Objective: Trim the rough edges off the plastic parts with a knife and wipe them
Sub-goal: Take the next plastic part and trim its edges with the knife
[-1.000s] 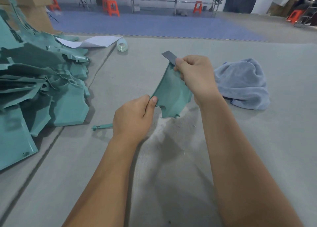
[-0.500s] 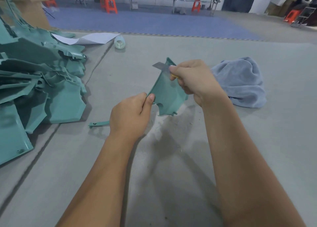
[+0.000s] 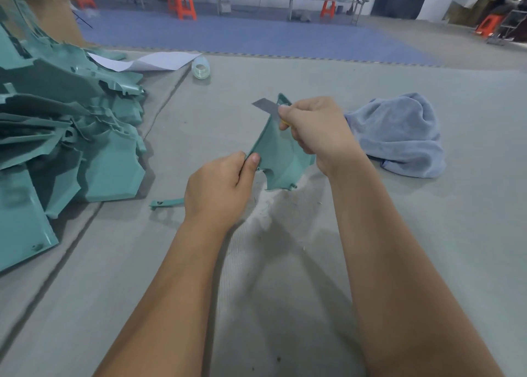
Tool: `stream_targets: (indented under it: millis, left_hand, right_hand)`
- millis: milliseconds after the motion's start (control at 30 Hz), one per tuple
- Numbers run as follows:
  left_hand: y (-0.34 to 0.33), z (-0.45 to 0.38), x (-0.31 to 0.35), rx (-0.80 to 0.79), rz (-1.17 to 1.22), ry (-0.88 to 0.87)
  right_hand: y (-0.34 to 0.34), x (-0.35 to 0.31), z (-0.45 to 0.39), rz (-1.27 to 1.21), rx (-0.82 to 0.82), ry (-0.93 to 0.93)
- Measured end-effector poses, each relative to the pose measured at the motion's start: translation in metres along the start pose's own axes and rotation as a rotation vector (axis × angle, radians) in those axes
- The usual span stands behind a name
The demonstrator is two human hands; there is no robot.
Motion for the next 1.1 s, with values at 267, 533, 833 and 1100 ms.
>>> stream_targets:
  millis: [267,533,833,1100]
  left_hand:
    - [0.002,0.002,-0.001,0.019,0.017,0.008]
    - [0.002,0.001,-0.001,0.012,0.017,-0.005]
    - [0.002,0.002,0.001,0.011,0.015,-0.008]
    - [0.003,0.001,-0.001,0.008,0.067,-0.018]
  right_hand:
    - [0.008,-0.008,0.002,-0.095,0.107,0.04]
    - [0.004,-0.001,0.001,-0.055,0.101,0.023]
    - [0.004,0.001,0.006,-0.051,0.066,0.016]
    - [-0.001,0.003,0.008,-0.064,0.042,0.015]
Point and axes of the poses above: each hand's wrist, its own z-axis away from the middle knuckle, its own y-axis out of the back of the hand, x = y × z, the point moved 9 cm from there along -z, towards the middle knuckle, and after that the axes turned 13 degrees about -x, right-handed, at the moved point
